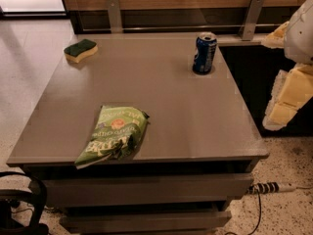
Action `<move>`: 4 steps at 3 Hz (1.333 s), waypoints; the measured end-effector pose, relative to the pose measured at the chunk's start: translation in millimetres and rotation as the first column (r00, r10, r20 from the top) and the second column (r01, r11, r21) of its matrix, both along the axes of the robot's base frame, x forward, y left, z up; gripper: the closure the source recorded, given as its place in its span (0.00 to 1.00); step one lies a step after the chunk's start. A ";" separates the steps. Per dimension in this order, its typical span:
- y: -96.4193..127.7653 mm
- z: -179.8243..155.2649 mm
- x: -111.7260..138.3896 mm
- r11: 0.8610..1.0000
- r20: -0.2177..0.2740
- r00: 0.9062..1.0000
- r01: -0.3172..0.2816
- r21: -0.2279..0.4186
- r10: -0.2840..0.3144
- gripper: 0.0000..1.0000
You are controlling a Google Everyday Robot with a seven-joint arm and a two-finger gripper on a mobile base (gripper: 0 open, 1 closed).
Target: Move green jalapeno chip bag near sponge
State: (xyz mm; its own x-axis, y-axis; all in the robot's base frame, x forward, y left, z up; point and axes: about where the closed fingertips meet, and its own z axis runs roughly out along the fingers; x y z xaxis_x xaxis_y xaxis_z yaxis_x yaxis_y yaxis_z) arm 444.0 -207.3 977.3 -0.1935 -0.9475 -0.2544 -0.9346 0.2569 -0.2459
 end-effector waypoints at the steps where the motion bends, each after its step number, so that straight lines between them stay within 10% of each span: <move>1: 33.7 -8.0 11.4 0.993 -0.004 0.997 -0.075 0.093 0.076 0.00; 4: 157.3 -40.1 4.1 0.928 0.049 0.986 -0.167 0.334 0.160 0.00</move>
Offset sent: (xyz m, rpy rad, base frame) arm 0.0080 0.1488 -0.0367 0.3620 0.0118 0.2015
